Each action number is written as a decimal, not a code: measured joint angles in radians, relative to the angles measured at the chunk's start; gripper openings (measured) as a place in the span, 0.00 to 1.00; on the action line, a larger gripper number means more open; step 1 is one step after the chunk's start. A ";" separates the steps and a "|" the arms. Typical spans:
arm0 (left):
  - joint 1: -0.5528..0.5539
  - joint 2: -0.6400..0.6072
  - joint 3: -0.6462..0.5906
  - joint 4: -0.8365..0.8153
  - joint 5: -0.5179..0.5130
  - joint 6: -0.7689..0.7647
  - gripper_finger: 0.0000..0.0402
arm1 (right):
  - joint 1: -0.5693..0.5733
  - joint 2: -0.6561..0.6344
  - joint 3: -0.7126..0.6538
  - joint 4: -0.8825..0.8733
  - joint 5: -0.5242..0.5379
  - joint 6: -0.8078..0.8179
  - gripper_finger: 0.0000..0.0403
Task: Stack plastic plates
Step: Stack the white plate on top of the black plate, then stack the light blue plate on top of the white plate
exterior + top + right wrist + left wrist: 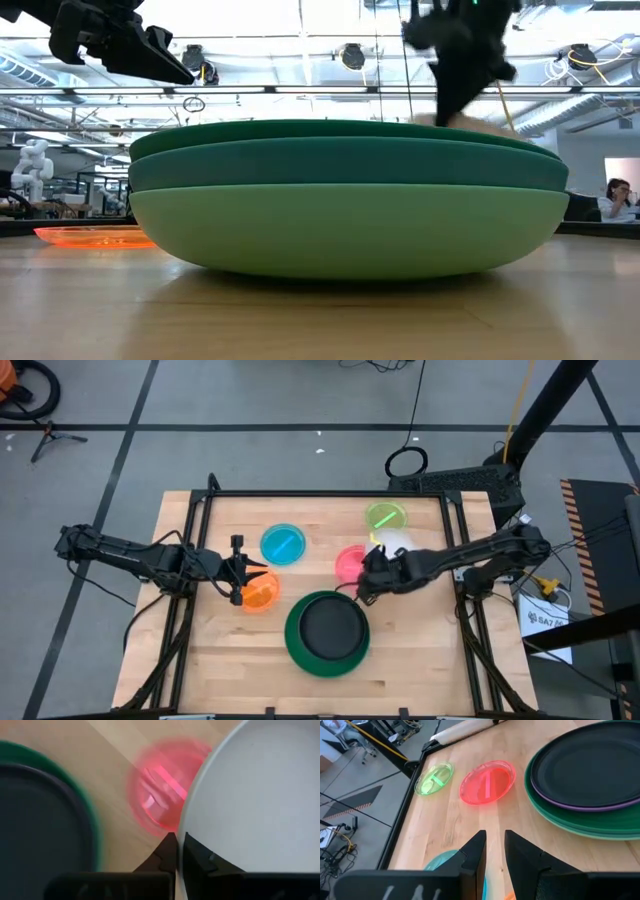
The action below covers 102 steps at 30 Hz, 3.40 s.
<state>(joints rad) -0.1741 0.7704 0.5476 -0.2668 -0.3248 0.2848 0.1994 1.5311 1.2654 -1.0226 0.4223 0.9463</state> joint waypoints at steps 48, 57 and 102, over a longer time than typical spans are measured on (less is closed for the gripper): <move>0.003 0.000 0.000 0.006 0.000 -0.043 0.19 | 0.236 0.186 0.050 0.672 -0.320 -0.486 0.21; 0.003 0.014 0.000 0.006 0.000 -0.183 0.19 | 0.240 0.186 0.050 0.595 -0.314 -0.588 0.23; 0.061 0.405 -0.001 0.053 -0.095 -0.679 0.19 | -0.296 -0.490 -0.574 1.123 -0.348 -1.260 0.22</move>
<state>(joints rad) -0.1131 1.1757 0.5466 -0.2142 -0.4199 -0.3947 -0.0967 1.0412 0.6918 0.1005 0.0738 -0.3135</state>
